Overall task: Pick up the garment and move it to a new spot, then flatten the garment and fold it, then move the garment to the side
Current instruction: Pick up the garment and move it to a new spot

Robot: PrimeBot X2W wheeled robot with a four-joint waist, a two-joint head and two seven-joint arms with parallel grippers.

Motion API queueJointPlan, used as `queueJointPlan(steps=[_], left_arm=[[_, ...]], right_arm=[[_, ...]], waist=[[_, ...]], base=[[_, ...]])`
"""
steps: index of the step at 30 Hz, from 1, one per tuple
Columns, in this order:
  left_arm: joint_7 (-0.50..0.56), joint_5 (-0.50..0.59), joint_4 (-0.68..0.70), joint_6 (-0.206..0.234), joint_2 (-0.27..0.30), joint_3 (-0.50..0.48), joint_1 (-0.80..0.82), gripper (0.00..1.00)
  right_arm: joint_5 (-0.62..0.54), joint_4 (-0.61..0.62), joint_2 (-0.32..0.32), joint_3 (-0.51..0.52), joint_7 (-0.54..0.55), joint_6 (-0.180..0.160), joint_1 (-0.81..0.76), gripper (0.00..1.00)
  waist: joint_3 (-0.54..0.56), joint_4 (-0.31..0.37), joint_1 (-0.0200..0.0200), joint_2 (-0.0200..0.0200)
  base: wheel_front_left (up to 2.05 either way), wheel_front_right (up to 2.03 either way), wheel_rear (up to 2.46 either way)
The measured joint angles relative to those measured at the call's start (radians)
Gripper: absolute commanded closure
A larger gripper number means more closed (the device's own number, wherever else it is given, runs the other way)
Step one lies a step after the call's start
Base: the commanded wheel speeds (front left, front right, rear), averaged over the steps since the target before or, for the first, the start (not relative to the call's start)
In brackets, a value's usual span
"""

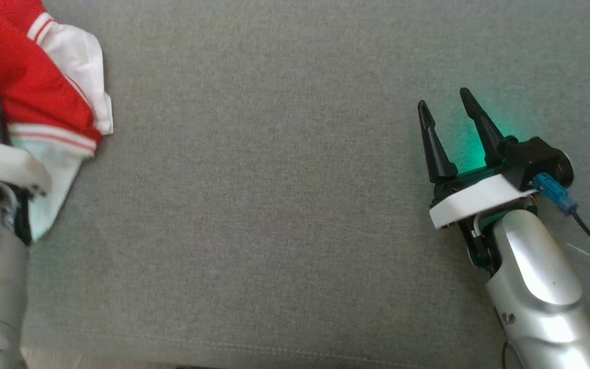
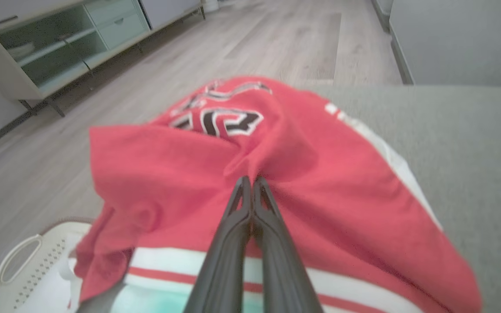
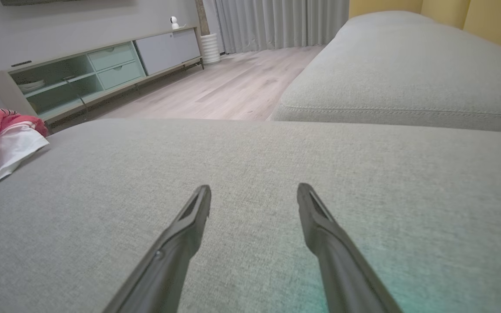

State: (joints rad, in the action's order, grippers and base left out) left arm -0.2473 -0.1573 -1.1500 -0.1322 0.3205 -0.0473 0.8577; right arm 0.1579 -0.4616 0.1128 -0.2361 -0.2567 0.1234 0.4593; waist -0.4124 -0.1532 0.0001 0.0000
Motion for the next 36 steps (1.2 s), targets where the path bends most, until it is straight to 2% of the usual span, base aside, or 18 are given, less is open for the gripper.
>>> queueJointPlan(steps=[6, 13, 18, 26, 31, 32, 33, 34, 36], left_arm=[[-0.003, 0.023, 0.283, 0.000, 0.038, 0.026, 0.028, 1.00], [-0.010, 0.002, 0.526, 0.000, 0.037, 0.184, 0.014, 1.00], [-0.010, -0.046, 0.619, 0.000, 0.011, 0.278, 0.010, 1.00], [-0.010, -0.154, 0.709, 0.000, -0.163, 0.470, -0.023, 1.00], [-0.010, -0.188, 0.704, 0.000, -0.263, 0.538, -0.041, 1.00], [-0.011, -0.188, 0.692, 0.000, -0.274, 0.543, -0.054, 0.85], [-0.011, -0.189, 0.672, 0.000, -0.279, 0.547, -0.070, 0.54], [-0.011, -0.197, 0.651, 0.001, -0.281, 0.548, -0.092, 0.00], [-0.011, -0.197, 0.616, 0.010, -0.282, 0.548, -0.142, 0.00]], right_arm=[[0.012, -0.002, -0.014, 0.015, 0.000, 0.000, -0.033, 0.00], [0.040, -0.009, -0.041, 0.004, 0.000, 0.000, -0.105, 0.00], [0.054, -0.008, -0.043, -0.013, 0.000, 0.000, -0.106, 0.00], [0.072, 0.005, -0.047, -0.041, 0.000, 0.000, -0.118, 0.00], [0.088, 0.008, -0.048, -0.052, 0.000, 0.000, -0.125, 0.00], [0.091, 0.008, -0.048, -0.053, 0.000, 0.000, -0.125, 0.00], [0.093, 0.008, -0.048, -0.053, 0.000, 0.000, -0.125, 0.00], [0.096, 0.009, -0.048, -0.053, 0.000, 0.000, -0.125, 0.00], [0.098, 0.011, -0.048, -0.050, 0.000, 0.000, -0.125, 0.00]], waist=[[0.080, 0.010, -0.0001, 0.0000], [0.188, 0.052, -0.0004, 0.0001], [0.226, 0.117, -0.0003, 0.0000], [0.269, 0.280, -0.0002, 0.0001], [0.276, 0.374, -0.0002, 0.0001], [0.276, 0.389, -0.0002, 0.0001], [0.275, 0.402, -0.0002, 0.0001], [0.275, 0.412, -0.0001, 0.0001], [0.271, 0.423, -0.0002, 0.0001]], base=[[0.00, 0.00, 0.00], [0.00, 0.00, 0.00], [0.00, 0.00, 0.00], [0.00, 0.00, 0.00], [0.00, 0.00, 0.00], [0.00, 0.00, 0.00], [0.00, 0.00, 0.00], [0.00, 0.00, 0.00], [0.00, 0.00, 0.00]])
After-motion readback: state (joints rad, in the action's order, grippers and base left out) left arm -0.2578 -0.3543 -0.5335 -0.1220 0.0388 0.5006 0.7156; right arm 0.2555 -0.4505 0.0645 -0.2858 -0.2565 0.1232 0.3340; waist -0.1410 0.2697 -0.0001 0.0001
